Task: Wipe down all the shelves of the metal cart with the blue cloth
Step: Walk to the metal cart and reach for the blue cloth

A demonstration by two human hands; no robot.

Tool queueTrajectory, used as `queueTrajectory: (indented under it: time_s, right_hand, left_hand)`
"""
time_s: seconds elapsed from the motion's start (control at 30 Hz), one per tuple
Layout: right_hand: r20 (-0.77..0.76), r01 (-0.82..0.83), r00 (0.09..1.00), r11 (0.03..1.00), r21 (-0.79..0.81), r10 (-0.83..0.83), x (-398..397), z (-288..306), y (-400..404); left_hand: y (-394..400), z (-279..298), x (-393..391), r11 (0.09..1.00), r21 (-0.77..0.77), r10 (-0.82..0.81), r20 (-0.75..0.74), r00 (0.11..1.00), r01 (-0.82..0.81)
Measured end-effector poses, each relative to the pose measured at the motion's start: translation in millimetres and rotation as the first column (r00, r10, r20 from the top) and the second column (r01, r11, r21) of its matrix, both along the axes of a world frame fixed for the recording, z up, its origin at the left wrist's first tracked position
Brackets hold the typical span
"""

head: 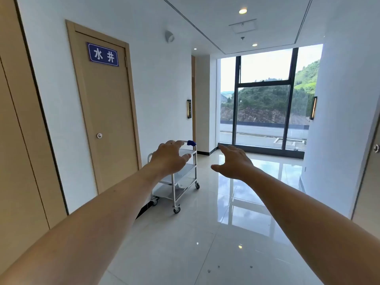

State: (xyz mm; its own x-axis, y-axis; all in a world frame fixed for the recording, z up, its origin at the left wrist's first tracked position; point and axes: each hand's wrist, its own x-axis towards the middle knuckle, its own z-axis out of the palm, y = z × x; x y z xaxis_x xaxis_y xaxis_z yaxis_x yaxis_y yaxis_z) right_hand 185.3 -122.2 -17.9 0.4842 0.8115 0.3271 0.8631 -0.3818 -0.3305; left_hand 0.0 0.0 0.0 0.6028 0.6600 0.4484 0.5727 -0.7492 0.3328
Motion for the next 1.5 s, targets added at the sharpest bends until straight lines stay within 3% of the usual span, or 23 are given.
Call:
queueTrajectory:
  time_s: [0.6, 0.93, 1.5]
  right_hand:
    - [0.024, -0.047, 0.999, 0.998, -0.050, 0.048, 245, 11, 138]
    - [-0.027, -0.063, 0.998, 0.995, -0.077, 0.061, 337, -10, 225]
    - [0.004, 0.056, 0.998, 0.994, -0.091, -0.055, 465, -11, 489]
  left_hand:
    - [127, 1, 238, 0.995, -0.024, 0.091, -0.031, 0.995, -0.092]
    - [214, -18, 336, 0.992, -0.037, 0.116, -0.090, 0.989, -0.119]
    - [498, -21, 485, 0.999, -0.034, -0.004, -0.052, 0.999, 0.003]
